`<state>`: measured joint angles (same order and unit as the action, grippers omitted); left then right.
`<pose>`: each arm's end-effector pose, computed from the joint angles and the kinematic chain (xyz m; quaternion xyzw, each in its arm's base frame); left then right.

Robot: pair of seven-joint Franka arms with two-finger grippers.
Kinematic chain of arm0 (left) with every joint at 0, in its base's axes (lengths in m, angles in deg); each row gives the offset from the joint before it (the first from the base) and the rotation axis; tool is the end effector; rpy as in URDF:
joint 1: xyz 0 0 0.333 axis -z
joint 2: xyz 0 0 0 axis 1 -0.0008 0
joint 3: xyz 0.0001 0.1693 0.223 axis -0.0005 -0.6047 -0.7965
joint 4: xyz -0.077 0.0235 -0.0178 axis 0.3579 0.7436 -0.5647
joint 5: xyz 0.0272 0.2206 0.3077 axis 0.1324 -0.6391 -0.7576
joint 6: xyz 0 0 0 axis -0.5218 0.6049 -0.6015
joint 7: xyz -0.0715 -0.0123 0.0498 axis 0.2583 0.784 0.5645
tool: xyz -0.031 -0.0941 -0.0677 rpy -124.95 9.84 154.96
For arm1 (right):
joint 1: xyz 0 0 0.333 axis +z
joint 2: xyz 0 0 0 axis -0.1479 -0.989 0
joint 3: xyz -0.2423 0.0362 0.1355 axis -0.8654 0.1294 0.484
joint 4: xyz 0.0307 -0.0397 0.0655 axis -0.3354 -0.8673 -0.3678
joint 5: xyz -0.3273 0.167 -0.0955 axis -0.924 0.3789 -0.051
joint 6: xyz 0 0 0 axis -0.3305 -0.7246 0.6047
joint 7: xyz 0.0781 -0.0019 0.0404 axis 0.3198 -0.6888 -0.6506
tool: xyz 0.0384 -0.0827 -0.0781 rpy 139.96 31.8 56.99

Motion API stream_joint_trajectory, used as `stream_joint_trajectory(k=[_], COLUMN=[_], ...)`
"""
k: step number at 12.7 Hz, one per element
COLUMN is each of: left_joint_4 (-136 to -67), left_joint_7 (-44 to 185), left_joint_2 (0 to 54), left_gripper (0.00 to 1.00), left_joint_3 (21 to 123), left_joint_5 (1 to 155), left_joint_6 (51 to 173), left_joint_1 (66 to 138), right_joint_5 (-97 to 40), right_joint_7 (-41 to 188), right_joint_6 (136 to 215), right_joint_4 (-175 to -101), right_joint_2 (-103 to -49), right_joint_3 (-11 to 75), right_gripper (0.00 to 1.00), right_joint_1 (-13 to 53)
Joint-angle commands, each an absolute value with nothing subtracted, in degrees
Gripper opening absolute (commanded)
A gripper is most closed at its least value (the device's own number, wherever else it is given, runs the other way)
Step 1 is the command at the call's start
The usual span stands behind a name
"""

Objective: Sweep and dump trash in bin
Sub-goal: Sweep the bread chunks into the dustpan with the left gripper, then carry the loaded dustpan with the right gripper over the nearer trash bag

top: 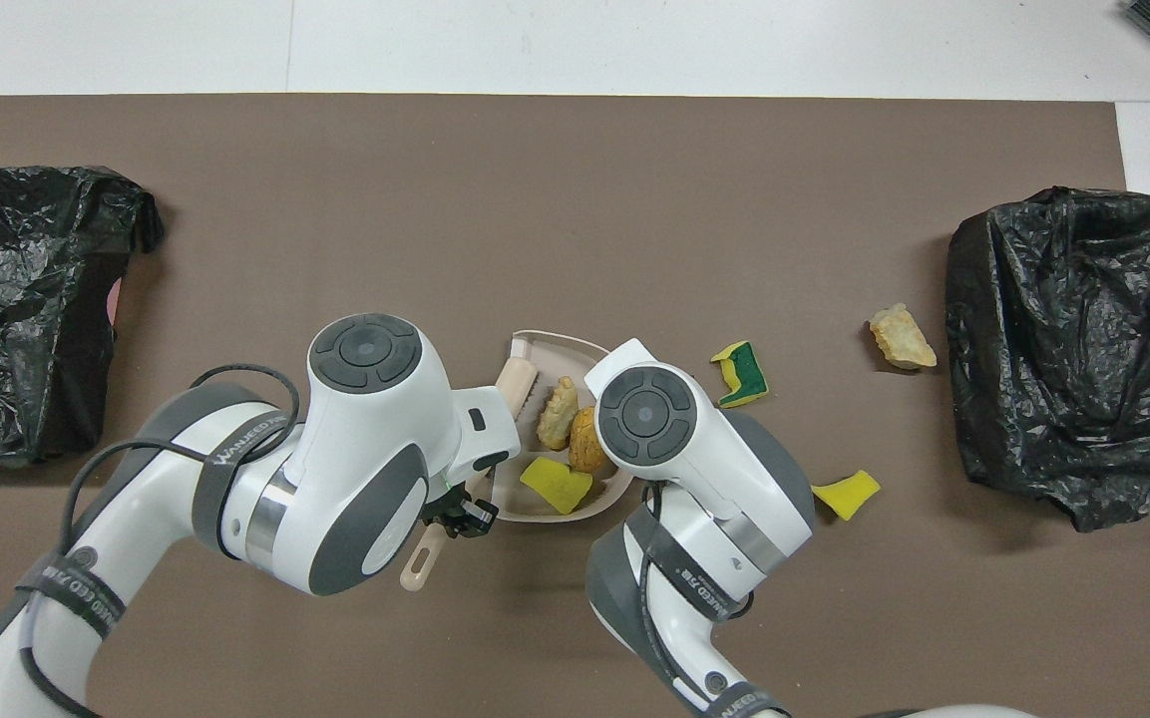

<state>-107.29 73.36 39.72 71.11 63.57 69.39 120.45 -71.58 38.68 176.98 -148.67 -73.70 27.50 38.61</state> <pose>0.4048 -0.2824 0.4090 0.9800 -0.1000 -0.1713 0.0173 0.4776 0.2901 0.3019 0.7493 0.6525 -0.0786 0.0817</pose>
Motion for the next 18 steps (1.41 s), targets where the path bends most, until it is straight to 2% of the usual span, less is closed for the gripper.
stream_joint_trajectory(k=[1, 3, 5, 9, 12, 18], left_joint_4=[-110.55, -111.09, -111.17, -115.2, -119.6, -127.16], left_joint_7=[77.75, 78.03, 78.11, 81.44, 87.67, 98.32], left_joint_2=[42.91, 43.09, 43.18, 45.37, 45.73, 45.73], left_gripper=[0.0, 0.0, 0.0, 0.0, 0.0, 0.0], left_joint_3=[70.82, 70.82, 70.82, 71.17, 71.44, 71.44], left_joint_5=[64.53, 64.53, 64.53, 64.53, 64.53, 66.91], left_joint_6=[69.15, 69.42, 69.34, 74.06, 80.65, 92.44], left_joint_1=[120.54, 120.54, 120.45, 121.59, 127.73, 141.88], right_joint_5=[-71.79, -71.53, -71.44, -71.35, -71.88, -74.69], right_joint_7=[32.85, 29.41, 23.98, 7.38, 0.15, -9.27], right_joint_6=[177.19, 174.66, 168.95, 160.15, 157.15, 159.42], right_joint_4=[-147.01, -145.7, -141.67, -134.98, -133.21, -132.33], right_joint_2=[-73.36, -71.78, -71.08, -69.76, -68.44, -68.17], right_joint_3=[27.67, 27.67, 27.67, 27.05, 26.79, 26.44], right_gripper=[0.0, 0.0, 0.0, 0.0, 0.0, 0.0], right_joint_1=[35.85, 33.92, 31.02, 21.8, 14.68, -1.92])
